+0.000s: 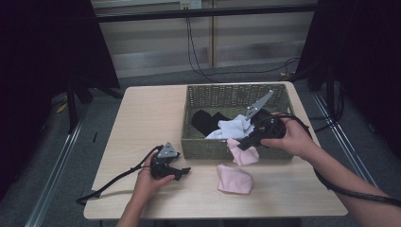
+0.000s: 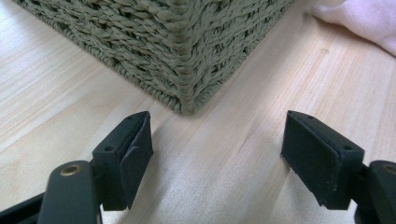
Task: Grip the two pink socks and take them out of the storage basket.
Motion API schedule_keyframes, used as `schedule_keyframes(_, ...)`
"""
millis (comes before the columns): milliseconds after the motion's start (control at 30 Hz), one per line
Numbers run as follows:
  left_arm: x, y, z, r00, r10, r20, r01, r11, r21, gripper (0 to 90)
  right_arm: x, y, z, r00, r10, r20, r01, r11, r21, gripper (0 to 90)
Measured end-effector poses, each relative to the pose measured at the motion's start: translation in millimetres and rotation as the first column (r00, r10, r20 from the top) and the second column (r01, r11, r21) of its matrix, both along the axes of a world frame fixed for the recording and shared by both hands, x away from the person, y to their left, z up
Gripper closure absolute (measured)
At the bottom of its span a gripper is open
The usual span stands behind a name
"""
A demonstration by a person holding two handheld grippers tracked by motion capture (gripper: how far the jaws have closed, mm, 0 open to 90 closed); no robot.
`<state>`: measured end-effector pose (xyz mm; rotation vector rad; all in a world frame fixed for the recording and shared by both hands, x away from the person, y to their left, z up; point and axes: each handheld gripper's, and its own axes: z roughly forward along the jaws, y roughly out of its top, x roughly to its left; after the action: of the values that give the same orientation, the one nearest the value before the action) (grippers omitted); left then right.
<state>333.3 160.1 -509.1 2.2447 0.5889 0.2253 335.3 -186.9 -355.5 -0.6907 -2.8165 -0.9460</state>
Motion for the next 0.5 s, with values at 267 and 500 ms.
schedule_keyframes(267, -0.1, 0.0, -0.1, 1.0000, -0.001, -0.002, 0.001, 1.0000, -0.001, 24.2, -4.1, 8.1, -17.2, 1.0000, 0.006, -0.001, -0.006, 1.000, -0.010, 83.5)
schedule_keyframes(500, 0.0, 0.3, 0.2, 1.0000, -0.003, 0.003, 0.003, 1.0000, 0.004, 24.2, -5.1, 16.7, -36.9, 0.9999, 0.008, -0.015, -0.008, 1.000, -0.014, 82.1)
